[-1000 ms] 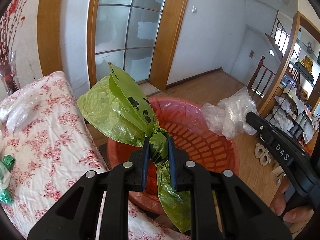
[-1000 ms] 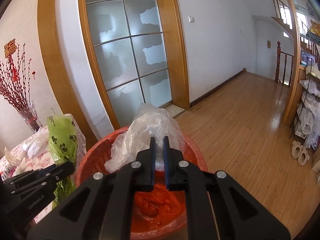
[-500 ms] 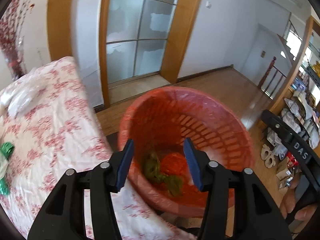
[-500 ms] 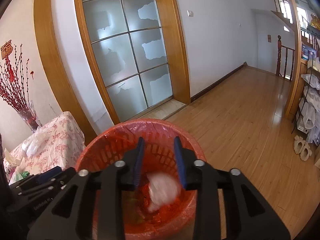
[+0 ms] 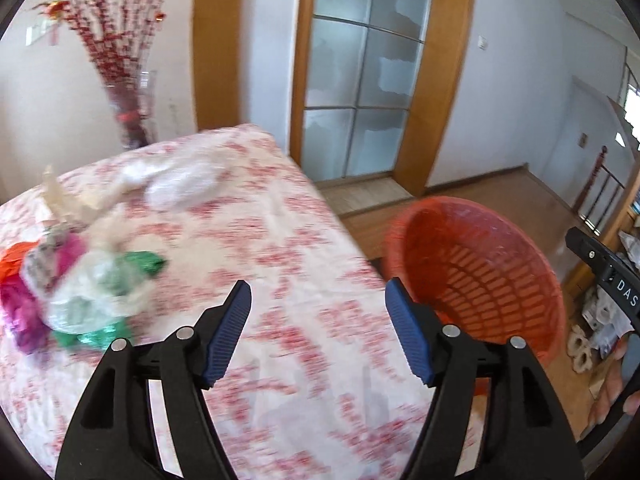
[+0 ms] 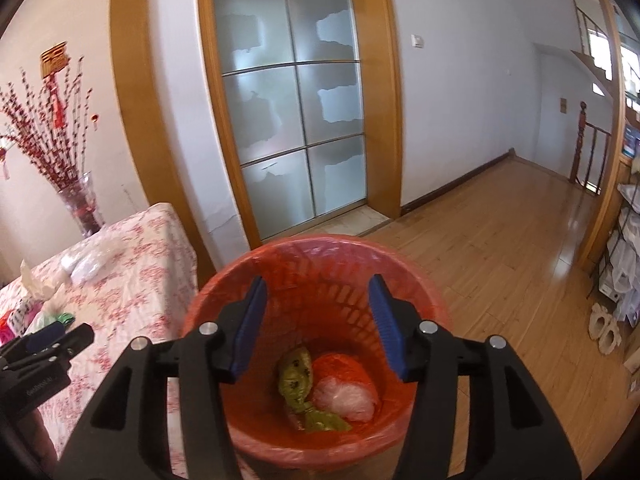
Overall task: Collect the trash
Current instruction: 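Move both open tools back over the remaining bags on the table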
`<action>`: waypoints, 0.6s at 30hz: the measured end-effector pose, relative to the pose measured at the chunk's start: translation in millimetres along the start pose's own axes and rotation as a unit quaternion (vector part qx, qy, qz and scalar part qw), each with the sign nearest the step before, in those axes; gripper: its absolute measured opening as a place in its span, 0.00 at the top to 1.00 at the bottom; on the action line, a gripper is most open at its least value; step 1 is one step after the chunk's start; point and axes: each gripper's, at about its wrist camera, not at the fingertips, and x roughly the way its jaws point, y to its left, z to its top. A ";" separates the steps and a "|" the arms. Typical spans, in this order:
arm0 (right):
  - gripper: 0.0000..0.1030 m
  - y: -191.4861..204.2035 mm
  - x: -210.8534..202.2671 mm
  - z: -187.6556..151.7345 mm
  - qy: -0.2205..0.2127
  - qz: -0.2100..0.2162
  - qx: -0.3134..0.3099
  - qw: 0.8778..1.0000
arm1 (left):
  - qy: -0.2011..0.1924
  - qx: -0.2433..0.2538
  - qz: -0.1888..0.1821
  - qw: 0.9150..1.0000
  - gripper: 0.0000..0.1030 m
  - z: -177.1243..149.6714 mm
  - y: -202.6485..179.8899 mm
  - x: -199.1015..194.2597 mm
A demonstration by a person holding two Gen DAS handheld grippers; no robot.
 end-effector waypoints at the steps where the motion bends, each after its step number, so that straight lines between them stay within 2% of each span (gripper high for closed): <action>1: 0.49 4.5 -1.0 -0.6 0.001 0.004 -0.003 1.000 | -0.002 -0.001 0.005 1.000 0.33 -1.5 4.8 -2.1; 10: 0.49 74.3 -9.4 -4.2 0.018 0.072 -0.059 0.996 | -0.026 -0.045 0.066 0.996 0.33 -19.0 71.7 -40.5; 14: 0.49 119.4 -13.9 -11.0 0.032 0.116 -0.089 0.989 | -0.030 -0.068 0.097 0.993 0.33 -28.7 106.1 -59.3; 18: 0.49 176.4 -13.7 -19.0 0.059 0.171 -0.117 0.977 | -0.040 -0.088 0.134 0.986 0.30 -37.7 142.4 -79.1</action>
